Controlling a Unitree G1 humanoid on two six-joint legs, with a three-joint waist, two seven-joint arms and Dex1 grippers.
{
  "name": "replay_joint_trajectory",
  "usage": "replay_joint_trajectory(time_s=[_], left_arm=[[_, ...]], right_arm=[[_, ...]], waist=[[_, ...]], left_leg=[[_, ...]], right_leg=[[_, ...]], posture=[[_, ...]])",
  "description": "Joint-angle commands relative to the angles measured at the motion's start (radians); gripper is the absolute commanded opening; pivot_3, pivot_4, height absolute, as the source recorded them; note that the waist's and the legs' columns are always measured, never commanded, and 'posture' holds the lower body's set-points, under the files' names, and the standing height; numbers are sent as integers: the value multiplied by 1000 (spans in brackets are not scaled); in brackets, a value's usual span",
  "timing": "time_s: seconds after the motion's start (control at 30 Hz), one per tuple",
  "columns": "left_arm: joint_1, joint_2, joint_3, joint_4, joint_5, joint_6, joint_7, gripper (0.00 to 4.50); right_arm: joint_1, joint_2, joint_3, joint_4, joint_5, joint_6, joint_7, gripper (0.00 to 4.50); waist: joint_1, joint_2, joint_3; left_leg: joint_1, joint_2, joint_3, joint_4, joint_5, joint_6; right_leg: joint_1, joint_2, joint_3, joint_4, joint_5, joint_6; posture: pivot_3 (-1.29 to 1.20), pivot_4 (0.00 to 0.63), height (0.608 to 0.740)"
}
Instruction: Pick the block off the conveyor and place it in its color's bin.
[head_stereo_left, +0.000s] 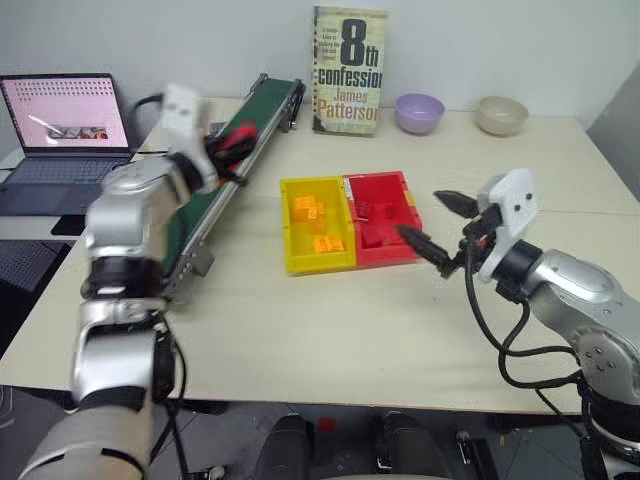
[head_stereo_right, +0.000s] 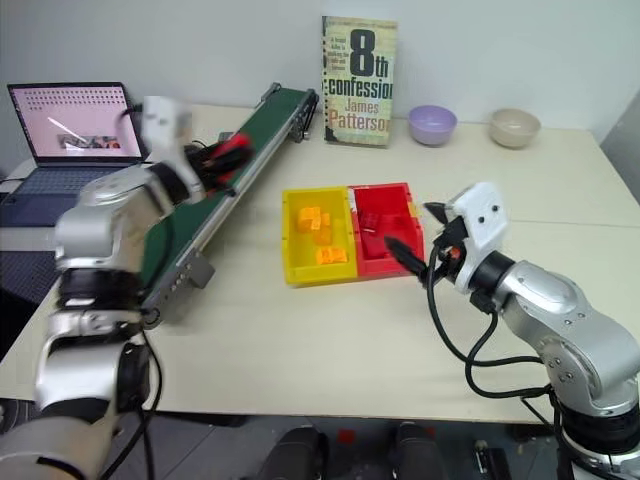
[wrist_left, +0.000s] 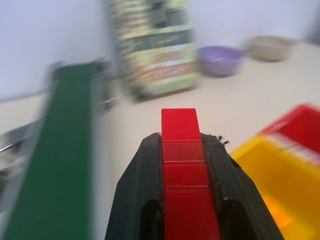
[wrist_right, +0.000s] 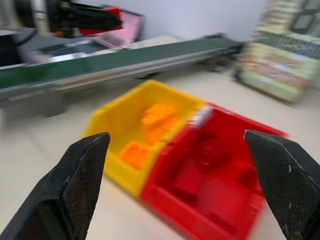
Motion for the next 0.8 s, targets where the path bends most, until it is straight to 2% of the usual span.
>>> replay_joint_trajectory(time_s=[0.03, 0.13, 0.27, 0.6, 0.67, 0.7, 0.8], left_arm=[[-120, -113, -94, 129, 39, -99, -100, 541], [-169, -191, -140, 221, 72, -181, -150, 541], [-222, -290, -191, 364, 123, -310, -203, 541], [-274, -329, -194, 579, 206, -477, -235, 541], [-281, -327, -185, 599, 211, -490, -234, 1241], [-284, -326, -182, 605, 213, -494, -235, 1268], [-279, -324, -169, 611, 206, -499, -259, 1849]], right_arm=[[67, 16, -66, -93, -1, 15, -67, 4500], [105, 40, -52, -147, 15, 27, -98, 4500], [145, 80, 8, -221, 19, 53, -147, 4500], [208, 150, 24, -284, 13, 84, -231, 4500], [214, 151, 18, -289, 14, 85, -234, 4500], [214, 151, 18, -292, 16, 86, -236, 4500], [217, 147, 11, -292, 17, 86, -238, 4500]], waist=[[0, 0, 0], [-24, 0, 0], [-29, 0, 0], [-26, 0, 0], [-26, 0, 0], [-26, 0, 0], [-26, 0, 0]], left_leg=[[0, -1, 0, 0, 0, 0], [0, 0, 4, 0, -1, 2], [-1, 1, 2, -2, -2, 3], [0, 2, 1, -1, -2, 3], [0, 2, 1, -1, -2, 3], [0, 2, 1, -1, -2, 3], [0, 2, 2, -1, -2, 3]], right_leg=[[1, 0, 0, -1, 0, 0], [-1, 0, 3, -3, 0, 0], [-2, 3, 2, -2, 0, 0], [-2, 8, 2, -1, 0, 0], [-2, 6, 2, -1, 0, 0], [-2, 6, 2, -2, 0, 0], [-1, 4, 2, -2, 0, 0]], posture=[[0, 150, 740], [0, 150, 740], [0, 150, 740], [0, 150, 740], [0, 150, 740], [0, 150, 740], [0, 150, 740]])
